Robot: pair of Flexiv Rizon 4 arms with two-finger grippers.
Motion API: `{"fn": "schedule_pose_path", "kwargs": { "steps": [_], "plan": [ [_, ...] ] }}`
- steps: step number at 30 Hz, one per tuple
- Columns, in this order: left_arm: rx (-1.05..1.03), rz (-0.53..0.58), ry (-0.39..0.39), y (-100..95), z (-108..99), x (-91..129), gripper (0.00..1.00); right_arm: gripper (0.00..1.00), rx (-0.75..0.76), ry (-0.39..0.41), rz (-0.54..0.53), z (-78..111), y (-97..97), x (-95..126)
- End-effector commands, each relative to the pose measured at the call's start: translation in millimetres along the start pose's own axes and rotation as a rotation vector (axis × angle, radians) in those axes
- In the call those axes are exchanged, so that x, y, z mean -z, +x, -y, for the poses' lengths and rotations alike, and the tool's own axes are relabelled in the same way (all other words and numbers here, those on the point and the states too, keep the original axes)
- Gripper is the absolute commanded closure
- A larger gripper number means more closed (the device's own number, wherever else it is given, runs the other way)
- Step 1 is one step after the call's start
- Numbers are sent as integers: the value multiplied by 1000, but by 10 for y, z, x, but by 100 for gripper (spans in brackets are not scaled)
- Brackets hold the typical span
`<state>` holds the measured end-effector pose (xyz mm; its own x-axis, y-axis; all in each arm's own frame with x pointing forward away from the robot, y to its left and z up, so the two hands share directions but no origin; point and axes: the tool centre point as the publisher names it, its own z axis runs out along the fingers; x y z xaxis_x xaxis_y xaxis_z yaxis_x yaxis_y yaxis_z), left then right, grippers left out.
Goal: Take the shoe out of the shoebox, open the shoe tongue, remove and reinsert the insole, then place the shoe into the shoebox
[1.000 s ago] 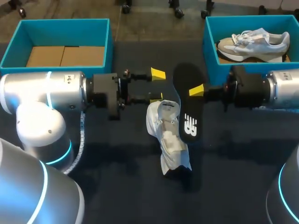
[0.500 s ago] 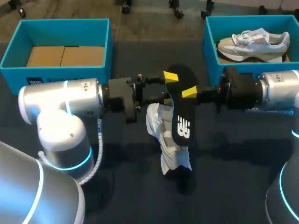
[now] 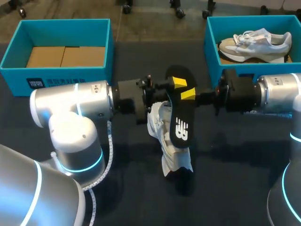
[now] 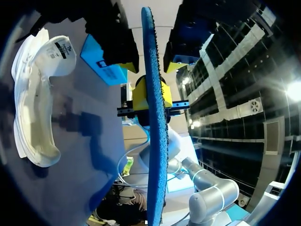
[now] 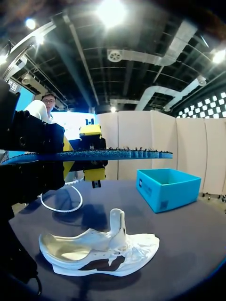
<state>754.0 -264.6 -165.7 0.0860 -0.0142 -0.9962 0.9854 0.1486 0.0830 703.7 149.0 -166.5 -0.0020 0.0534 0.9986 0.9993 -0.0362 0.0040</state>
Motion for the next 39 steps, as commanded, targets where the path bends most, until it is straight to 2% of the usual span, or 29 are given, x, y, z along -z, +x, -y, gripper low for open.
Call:
{"fn": "schedule_pose_path", "kwargs": {
  "steps": [1, 2, 9, 10, 11, 19, 23, 28, 32, 39],
  "plan": [
    [2, 0, -8, 27, 26, -28, 96, 100, 0, -3, 0, 9, -7, -4],
    [3, 0, -8, 32, 28, -28, 100, 100, 0, -3, 0, 8, -8, -3],
    [36, 3, 0, 66, 68, -39, 100, 100, 2, -1, -3, 0, -9, 8],
    [48, 3, 1, 69, 74, -41, 100, 60, 3, -3, -4, 1, -12, 13],
    [60, 3, -1, 72, 78, -42, 100, 0, 4, -9, -3, 6, -20, 27],
    [153, -12, 12, 99, 172, 7, 100, 0, 71, -81, 40, 82, -65, 296],
    [225, -27, 38, 105, 304, 58, 100, 0, 124, -122, 138, 118, -94, 526],
    [296, -43, 55, 102, 437, 138, 100, 0, 206, -110, 337, 122, -124, 650],
    [338, -52, 59, 75, 520, 198, 100, 0, 291, -68, 410, 126, -163, 699],
    [433, -57, 63, 9, 659, 283, 100, 0, 497, -7, 439, 182, -155, 752]
  ]
}}
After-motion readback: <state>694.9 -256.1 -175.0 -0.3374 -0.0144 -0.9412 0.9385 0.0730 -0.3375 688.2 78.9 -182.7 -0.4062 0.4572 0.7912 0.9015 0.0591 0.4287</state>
